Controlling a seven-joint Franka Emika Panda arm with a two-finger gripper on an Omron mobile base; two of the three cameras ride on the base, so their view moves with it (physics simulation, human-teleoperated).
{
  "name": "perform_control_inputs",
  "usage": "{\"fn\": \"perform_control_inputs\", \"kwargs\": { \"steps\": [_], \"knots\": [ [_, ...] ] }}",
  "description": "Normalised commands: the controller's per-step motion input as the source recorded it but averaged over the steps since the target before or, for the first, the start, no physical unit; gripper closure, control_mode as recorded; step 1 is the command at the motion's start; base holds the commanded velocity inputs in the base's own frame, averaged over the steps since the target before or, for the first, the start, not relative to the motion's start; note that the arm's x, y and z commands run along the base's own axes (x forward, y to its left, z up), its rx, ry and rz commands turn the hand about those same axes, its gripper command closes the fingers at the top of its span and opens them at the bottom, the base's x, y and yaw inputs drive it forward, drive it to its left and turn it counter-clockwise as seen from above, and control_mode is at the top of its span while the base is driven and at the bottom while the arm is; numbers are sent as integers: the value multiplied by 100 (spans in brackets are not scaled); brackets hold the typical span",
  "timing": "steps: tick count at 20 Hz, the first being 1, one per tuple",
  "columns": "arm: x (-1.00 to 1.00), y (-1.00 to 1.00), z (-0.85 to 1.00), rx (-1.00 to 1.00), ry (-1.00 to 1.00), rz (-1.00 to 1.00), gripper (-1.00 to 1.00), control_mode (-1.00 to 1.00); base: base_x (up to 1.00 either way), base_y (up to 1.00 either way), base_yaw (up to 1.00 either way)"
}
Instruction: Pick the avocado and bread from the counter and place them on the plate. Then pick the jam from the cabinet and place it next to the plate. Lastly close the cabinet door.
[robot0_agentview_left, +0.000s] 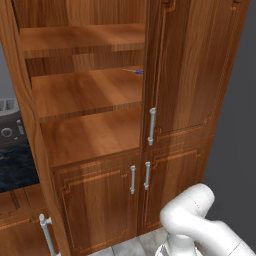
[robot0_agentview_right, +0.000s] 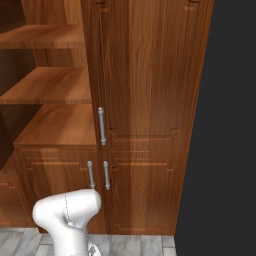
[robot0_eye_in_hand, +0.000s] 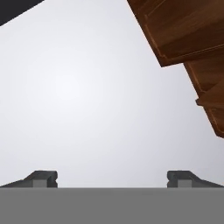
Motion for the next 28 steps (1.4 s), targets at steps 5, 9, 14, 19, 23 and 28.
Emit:
{"fn": "perform_control_inputs", "kwargs": {
  "steps": [5, 9, 14, 19, 23, 28],
  "knots": [
    [-37, 0, -23, 15, 39, 0, -100, -100, 0, 0, 0],
    [0, 0, -35, 11, 49, 0, -100, -100, 0, 0, 0],
    [-4, 14, -45, 6, 42, -1, -100, -100, 0, 0, 0],
    [-82, 22, -61, 4, 19, 0, -100, -100, 0, 0, 0],
    [-100, 19, -61, 2, 7, 0, -100, -100, 0, 0, 0],
    [-51, 16, -40, 5, 17, -3, -100, -100, 0, 0, 0]
  ]
}}
